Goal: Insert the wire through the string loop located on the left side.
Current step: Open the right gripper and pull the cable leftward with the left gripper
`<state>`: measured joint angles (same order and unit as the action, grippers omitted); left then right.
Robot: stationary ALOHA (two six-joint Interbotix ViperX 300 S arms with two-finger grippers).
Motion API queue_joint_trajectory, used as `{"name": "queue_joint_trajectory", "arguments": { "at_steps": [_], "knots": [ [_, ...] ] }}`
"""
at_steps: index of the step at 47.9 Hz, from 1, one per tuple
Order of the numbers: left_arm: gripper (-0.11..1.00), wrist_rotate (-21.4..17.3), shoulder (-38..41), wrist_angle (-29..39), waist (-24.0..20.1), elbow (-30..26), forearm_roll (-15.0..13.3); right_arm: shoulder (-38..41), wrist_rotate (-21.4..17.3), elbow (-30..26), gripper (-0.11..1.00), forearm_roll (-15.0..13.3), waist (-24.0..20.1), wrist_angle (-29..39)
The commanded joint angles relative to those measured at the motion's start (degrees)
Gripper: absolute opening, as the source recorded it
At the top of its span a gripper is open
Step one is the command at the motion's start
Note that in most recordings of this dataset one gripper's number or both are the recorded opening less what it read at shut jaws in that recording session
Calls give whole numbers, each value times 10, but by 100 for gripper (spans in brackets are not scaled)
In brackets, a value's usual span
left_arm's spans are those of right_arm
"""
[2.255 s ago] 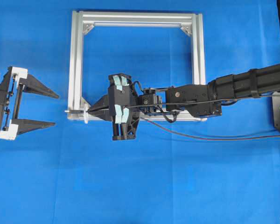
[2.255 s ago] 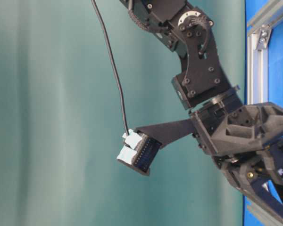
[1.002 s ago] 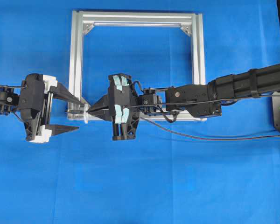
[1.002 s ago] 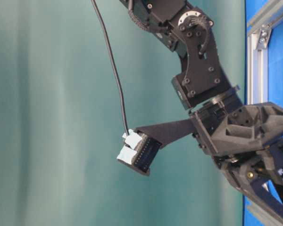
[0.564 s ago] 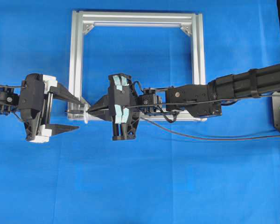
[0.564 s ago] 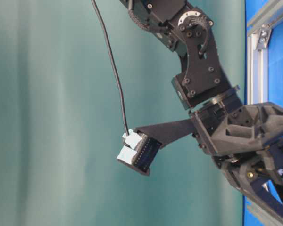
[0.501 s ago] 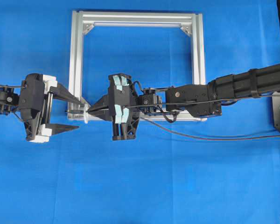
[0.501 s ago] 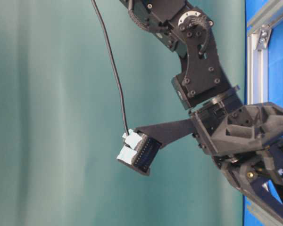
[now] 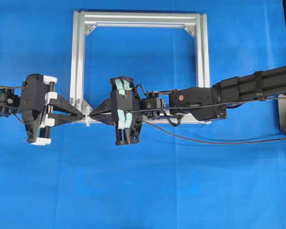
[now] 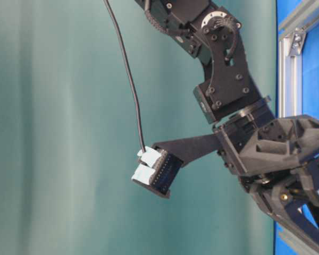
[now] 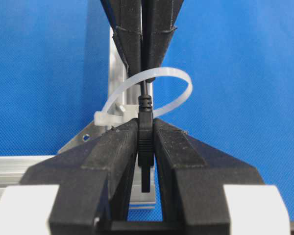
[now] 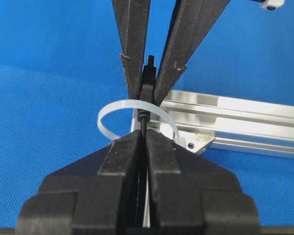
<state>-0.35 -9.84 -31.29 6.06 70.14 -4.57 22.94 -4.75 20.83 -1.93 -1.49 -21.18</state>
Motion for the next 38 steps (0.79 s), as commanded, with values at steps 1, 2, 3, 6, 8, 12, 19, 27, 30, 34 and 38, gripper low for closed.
{"name": "queue_joint_trajectory", "arguments": {
  "at_steps": [1,2,3,6,8,12,19,27,30,34,38],
  "knots": [
    [9,-2,-6,-2,0,-4,2,-11,-1,-11,1,-1,1,-1],
    [9,-1,-7,-2,0,-4,2,-11,-2,-10,1,-2,1,-1],
    [9,-2,-7,-1,-1,-4,1,-11,-3,-10,1,-2,1,-1],
    [9,-2,-6,-2,-2,-4,2,-11,-4,-11,1,-1,1,0],
    [9,-1,-6,-1,-2,-4,2,-11,-5,-11,2,1,1,0],
    [9,-2,-7,-1,-1,-4,2,-11,-7,-11,14,5,1,0],
    [9,-2,-7,4,-1,-4,1,-11,-7,-9,56,13,1,7],
    [9,-1,-11,11,-2,-2,2,-11,-6,-8,95,13,1,11],
    [9,1,-20,18,-1,4,2,-11,-7,-8,94,13,1,11],
    [9,4,-37,30,-1,12,2,-12,-6,-8,95,13,1,15],
    [9,8,-62,47,-1,25,2,-12,-6,-8,95,12,1,18]
  ]
}}
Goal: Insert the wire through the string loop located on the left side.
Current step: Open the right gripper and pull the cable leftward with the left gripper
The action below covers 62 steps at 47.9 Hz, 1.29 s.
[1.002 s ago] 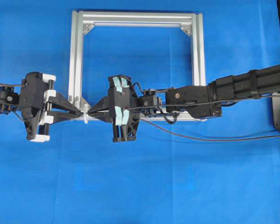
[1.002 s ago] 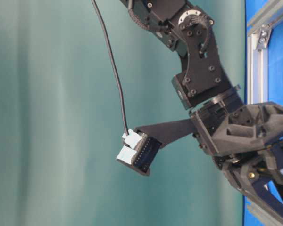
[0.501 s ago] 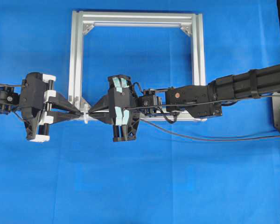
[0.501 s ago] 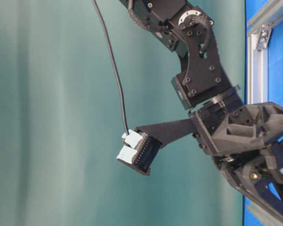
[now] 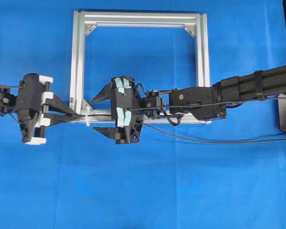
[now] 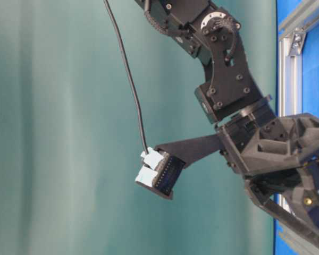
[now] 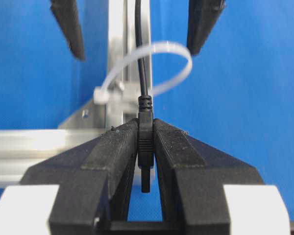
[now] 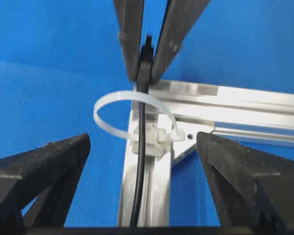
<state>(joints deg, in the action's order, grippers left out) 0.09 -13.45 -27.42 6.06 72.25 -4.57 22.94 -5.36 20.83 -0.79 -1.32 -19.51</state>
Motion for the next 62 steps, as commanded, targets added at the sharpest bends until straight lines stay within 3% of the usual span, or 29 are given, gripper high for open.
{"name": "queue_joint_trajectory", "arguments": {
  "at_steps": [1,13,32,62],
  "knots": [
    [9,5,-33,12,-1,8,2,-12,0,-8,95,2,-1,2],
    [9,11,-126,93,13,54,1,-12,0,-8,95,1,-1,2],
    [9,8,-238,124,33,87,2,-12,-1,-9,95,2,-1,2],
    [9,7,-254,139,33,90,2,-12,-2,-10,95,2,-1,2]
  ]
}}
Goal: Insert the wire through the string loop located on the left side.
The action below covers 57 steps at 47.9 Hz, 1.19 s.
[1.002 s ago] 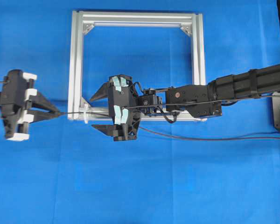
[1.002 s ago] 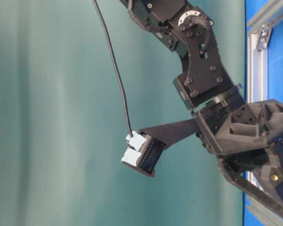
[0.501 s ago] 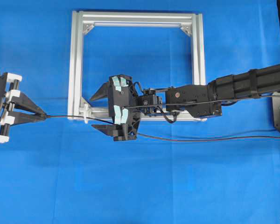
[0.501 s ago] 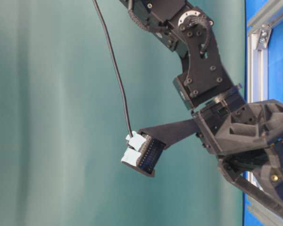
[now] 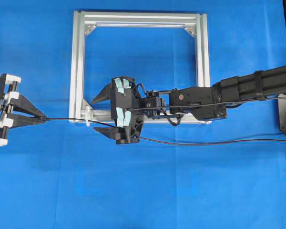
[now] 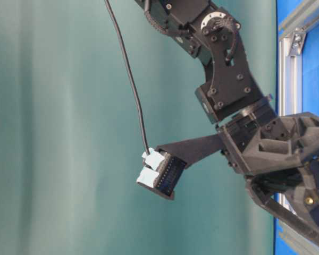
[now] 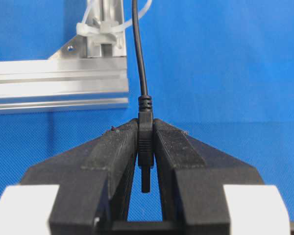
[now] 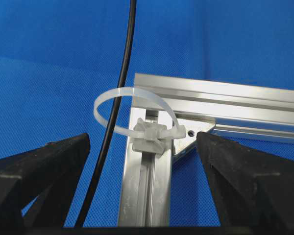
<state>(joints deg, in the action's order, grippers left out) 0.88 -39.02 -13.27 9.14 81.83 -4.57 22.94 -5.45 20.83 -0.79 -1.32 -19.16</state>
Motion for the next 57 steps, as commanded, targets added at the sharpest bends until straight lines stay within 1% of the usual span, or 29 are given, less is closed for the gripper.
{"name": "queue_joint_trajectory", "arguments": {
  "at_steps": [1,10,12,15,21,22,23,32,38,45,57],
  "knots": [
    [9,-1,2,-3,2,-6,2,-11,-1,-10,95,2,-1,-1],
    [9,3,2,-3,-10,-6,1,-12,-1,-11,95,2,-1,-2],
    [14,3,3,-3,-12,-6,1,-12,-1,-10,95,2,-1,-2],
    [29,3,2,-3,-14,-6,1,-11,-1,-11,95,2,-1,-2],
    [68,2,2,-3,-14,-6,1,-12,-1,-11,95,2,-1,-2],
    [72,2,2,-3,-14,-6,1,-12,-1,-10,95,2,-1,-2],
    [74,2,2,-3,-14,-6,1,-12,-1,-11,95,2,-1,-2],
    [64,1,-5,3,-15,-5,1,-17,-1,-9,95,2,-1,0],
    [64,1,-18,18,-20,-14,0,-40,1,-7,95,2,-1,14],
    [64,-5,-49,32,-26,-35,1,-69,2,-8,95,0,-1,31],
    [64,-5,-105,44,-45,-59,1,-109,3,-17,95,-1,2,56]
  ]
}}
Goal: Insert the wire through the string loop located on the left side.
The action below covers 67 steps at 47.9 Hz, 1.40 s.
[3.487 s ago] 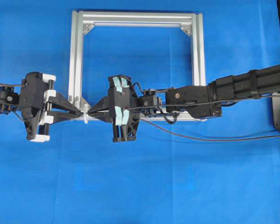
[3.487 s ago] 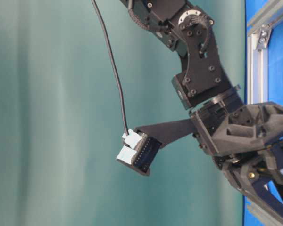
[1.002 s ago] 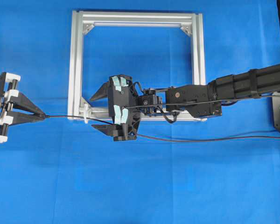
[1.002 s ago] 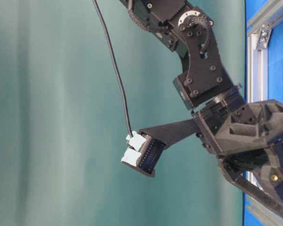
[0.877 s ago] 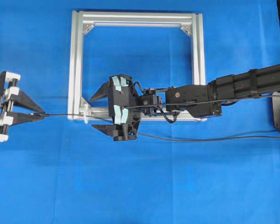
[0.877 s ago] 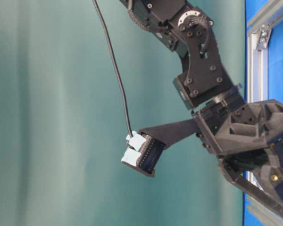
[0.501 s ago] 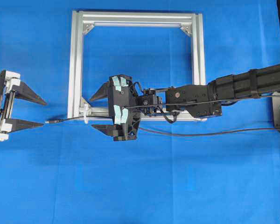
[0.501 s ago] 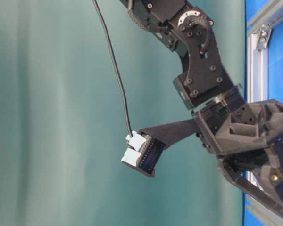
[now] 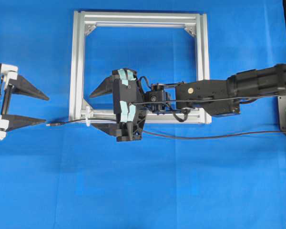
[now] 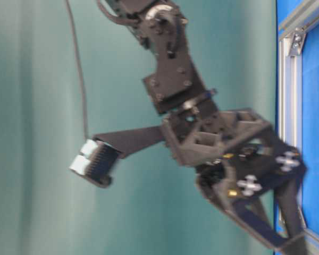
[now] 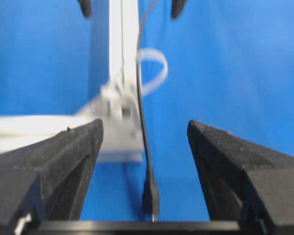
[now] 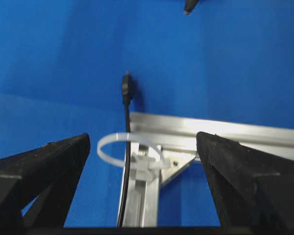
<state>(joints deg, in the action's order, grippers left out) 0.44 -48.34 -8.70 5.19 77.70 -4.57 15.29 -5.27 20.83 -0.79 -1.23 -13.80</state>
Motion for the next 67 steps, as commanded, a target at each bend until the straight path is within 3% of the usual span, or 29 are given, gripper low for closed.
{"name": "queue_joint_trajectory", "arguments": {
  "at_steps": [1,39,67],
  "knots": [
    [64,-1,-16,-2,-5,-20,1,-35,2,-18,95,-2,1,4],
    [63,-1,-35,21,-21,-27,1,-58,1,-18,95,-2,2,20],
    [63,-2,-37,25,-22,-27,2,-98,0,33,95,-2,4,27]
  ]
}}
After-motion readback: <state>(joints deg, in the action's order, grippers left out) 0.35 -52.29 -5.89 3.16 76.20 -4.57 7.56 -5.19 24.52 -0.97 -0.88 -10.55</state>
